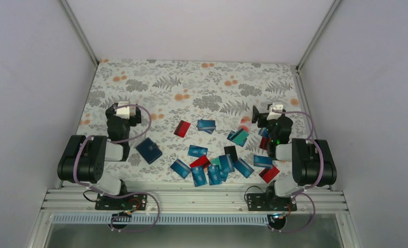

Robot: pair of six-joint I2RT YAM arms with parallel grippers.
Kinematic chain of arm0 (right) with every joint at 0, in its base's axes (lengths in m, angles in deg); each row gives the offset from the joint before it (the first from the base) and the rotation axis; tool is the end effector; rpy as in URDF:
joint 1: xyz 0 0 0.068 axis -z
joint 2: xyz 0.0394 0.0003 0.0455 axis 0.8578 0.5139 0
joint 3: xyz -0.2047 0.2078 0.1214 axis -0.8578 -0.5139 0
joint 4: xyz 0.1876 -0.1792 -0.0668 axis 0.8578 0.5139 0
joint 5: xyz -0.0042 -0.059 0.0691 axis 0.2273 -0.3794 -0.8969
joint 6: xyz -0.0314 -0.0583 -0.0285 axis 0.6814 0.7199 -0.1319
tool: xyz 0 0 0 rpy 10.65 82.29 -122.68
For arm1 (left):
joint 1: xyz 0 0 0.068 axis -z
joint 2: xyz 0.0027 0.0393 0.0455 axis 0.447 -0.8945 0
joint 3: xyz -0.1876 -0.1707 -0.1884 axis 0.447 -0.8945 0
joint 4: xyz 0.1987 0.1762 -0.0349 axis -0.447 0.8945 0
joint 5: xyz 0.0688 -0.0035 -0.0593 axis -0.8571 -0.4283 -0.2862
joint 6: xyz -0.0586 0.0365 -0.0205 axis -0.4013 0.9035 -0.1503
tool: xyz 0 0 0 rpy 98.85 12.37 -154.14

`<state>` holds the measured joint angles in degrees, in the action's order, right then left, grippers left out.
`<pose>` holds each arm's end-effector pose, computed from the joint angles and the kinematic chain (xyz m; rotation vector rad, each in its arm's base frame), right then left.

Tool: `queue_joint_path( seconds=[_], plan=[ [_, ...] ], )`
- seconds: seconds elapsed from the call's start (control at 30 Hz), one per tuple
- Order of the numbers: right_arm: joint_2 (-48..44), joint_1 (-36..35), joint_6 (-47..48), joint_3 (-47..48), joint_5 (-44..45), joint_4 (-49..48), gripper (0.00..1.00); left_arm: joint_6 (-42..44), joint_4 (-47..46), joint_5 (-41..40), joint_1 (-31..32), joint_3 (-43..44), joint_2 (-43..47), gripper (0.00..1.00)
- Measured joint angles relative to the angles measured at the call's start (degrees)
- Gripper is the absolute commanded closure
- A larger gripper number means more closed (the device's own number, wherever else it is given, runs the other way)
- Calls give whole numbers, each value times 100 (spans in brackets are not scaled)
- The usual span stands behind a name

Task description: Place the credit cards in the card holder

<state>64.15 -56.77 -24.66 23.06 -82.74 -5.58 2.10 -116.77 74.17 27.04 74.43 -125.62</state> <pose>0.2814 -0.0008 0.1854 -0.0814 1.7299 0.1342 0.2745 0.0048 0.1819 0.0143 1.7089 0.1783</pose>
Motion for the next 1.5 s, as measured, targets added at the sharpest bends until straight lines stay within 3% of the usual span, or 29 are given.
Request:
queue_joint_path(
  seconds=[0.4, 0.57, 0.67, 0.83, 0.97, 1.17, 1.4, 1.5],
  plan=[
    [0, 0, 0, 2, 0, 0, 0, -9, 140, -17, 0, 37, 42, 0],
    [-2, 0, 7, 55, -2, 103, 0, -175, 1600, -162, 0, 1110, 317, 0],
    [-13, -4, 9, 562, 44, 857, 0, -352, 2424, -197, 0, 1786, 601, 0],
    [-227, -50, -70, 1930, 437, 2341, 0, -776, 4360, -278, 2, 3685, 577, 0],
    [-225, -61, -400, 3467, 763, 3652, 0, -1078, 5451, -367, 0, 4723, 592, 0],
    [-101, -2, -1425, 5919, 896, 5250, 0, -1917, 7453, -234, -151, 6572, 190, 0],
    [72, 291, -2352, 6596, -177, 6529, 0, -2852, 9276, 492, -437, 6660, 160, 1],
    [238, 149, -2566, 6581, -717, 7095, 1, -3174, 9847, 894, -420, 6109, 409, 5]
  ],
)
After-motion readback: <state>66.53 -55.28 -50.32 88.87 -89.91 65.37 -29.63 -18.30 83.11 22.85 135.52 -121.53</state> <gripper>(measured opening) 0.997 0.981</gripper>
